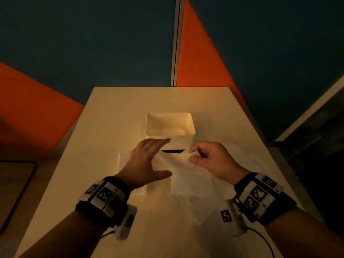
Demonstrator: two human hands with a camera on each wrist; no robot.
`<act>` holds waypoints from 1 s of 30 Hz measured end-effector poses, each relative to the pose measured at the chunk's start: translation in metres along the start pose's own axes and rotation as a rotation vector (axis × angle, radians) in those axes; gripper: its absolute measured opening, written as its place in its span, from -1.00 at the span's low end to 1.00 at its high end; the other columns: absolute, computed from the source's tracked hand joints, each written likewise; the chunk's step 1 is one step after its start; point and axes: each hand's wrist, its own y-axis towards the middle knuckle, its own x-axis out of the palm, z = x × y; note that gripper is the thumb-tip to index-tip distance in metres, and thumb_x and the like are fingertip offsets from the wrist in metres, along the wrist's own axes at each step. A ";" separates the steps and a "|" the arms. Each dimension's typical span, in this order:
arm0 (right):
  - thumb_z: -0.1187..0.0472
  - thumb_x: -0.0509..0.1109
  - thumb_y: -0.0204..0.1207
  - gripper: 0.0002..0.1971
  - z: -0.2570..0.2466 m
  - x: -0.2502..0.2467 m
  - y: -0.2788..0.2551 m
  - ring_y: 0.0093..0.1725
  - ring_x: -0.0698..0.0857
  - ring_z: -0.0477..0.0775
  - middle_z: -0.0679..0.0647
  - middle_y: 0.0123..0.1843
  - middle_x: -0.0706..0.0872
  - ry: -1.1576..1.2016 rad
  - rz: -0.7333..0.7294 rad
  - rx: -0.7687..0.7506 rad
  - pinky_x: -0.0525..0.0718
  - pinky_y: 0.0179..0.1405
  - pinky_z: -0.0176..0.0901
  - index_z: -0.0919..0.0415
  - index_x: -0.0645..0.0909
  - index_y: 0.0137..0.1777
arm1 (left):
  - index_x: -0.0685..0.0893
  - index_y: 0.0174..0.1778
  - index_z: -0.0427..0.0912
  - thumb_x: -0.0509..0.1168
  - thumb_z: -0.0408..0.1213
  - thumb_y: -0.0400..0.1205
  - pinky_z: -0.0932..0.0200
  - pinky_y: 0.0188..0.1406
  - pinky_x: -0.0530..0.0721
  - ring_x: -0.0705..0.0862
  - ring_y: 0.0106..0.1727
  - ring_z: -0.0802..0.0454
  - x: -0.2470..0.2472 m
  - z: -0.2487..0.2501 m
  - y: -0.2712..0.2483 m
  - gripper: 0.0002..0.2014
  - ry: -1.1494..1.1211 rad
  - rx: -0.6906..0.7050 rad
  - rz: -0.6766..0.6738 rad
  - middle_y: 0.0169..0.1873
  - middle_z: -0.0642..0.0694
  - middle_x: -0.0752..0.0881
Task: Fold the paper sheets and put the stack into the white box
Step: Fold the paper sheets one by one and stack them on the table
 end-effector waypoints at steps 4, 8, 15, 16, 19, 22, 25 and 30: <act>0.33 0.50 0.42 -0.86 -0.025 0.003 0.001 -0.19 0.74 0.06 0.10 -0.22 0.77 -0.036 -0.119 -0.109 0.71 -0.09 -0.06 0.05 0.69 -0.21 | 0.67 0.23 0.14 0.39 0.15 0.38 0.27 0.08 0.58 0.63 0.04 0.35 -0.007 0.022 0.015 -0.51 -0.118 0.168 -0.030 0.07 0.22 0.72; 0.38 0.50 0.42 -0.92 -0.034 0.001 0.003 -0.24 0.68 -0.12 0.01 -0.27 0.74 0.027 -0.071 -0.168 0.68 -0.14 -0.15 0.20 0.71 -0.16 | 0.81 -0.11 -0.04 0.39 0.01 0.53 0.19 -0.30 0.64 0.72 -0.30 0.20 -0.010 0.031 0.017 -0.78 -0.219 0.041 -0.092 -0.29 0.03 0.81; 0.25 0.59 0.33 -0.64 -0.017 -0.028 0.011 -0.01 0.69 -0.03 0.03 -0.01 0.74 0.146 0.241 0.031 0.66 0.03 -0.11 0.10 0.61 0.11 | 0.76 -0.18 -0.24 0.38 -0.20 0.55 0.25 -0.39 0.65 0.73 -0.35 0.09 -0.014 0.036 0.011 -0.83 -0.941 -0.357 0.151 -0.37 -0.04 0.78; 0.23 0.59 0.32 -0.59 -0.013 -0.031 0.010 0.05 0.68 -0.03 0.01 0.05 0.72 0.172 0.257 0.075 0.66 0.04 -0.12 0.10 0.59 0.16 | 0.74 -0.16 -0.27 0.36 -0.21 0.56 0.22 -0.40 0.65 0.72 -0.36 0.07 -0.015 0.037 0.011 -0.82 -1.013 -0.374 0.175 -0.37 -0.06 0.77; 0.21 0.54 0.38 -0.55 -0.006 -0.034 0.008 0.14 0.69 0.07 0.05 0.14 0.73 0.310 0.220 0.213 0.69 0.09 0.03 0.11 0.56 0.27 | 0.70 -0.15 -0.28 0.34 -0.22 0.57 0.20 -0.42 0.66 0.69 -0.40 0.08 -0.017 0.038 0.011 -0.83 -1.136 -0.407 0.210 -0.39 -0.06 0.74; 0.27 0.44 0.46 -0.67 -0.001 -0.029 0.001 0.10 0.72 0.09 0.08 0.11 0.76 0.487 0.120 0.290 0.68 0.09 0.11 0.08 0.59 0.22 | 0.69 -0.19 -0.24 0.32 -0.23 0.59 0.23 -0.46 0.66 0.69 -0.44 0.09 -0.017 0.040 0.013 -0.85 -1.190 -0.425 0.213 -0.42 -0.04 0.74; 0.33 0.39 0.49 -0.79 0.002 -0.021 -0.005 -0.02 0.75 0.05 0.09 -0.02 0.79 0.622 0.098 0.289 0.72 -0.04 0.02 0.11 0.66 0.09 | 0.69 -0.19 -0.24 0.33 -0.22 0.58 0.20 -0.45 0.66 0.70 -0.42 0.08 -0.015 0.042 0.014 -0.85 -1.212 -0.425 0.215 -0.41 -0.05 0.75; 0.39 0.40 0.49 -0.79 0.004 -0.011 -0.002 -0.03 0.74 0.09 0.17 0.00 0.79 0.608 0.205 0.247 0.71 -0.10 -0.02 0.22 0.68 0.10 | 0.72 -0.08 -0.25 0.38 -0.22 0.56 0.22 -0.41 0.68 0.76 -0.33 0.08 -0.010 0.047 0.014 -0.84 -1.097 -0.416 0.269 -0.31 -0.03 0.80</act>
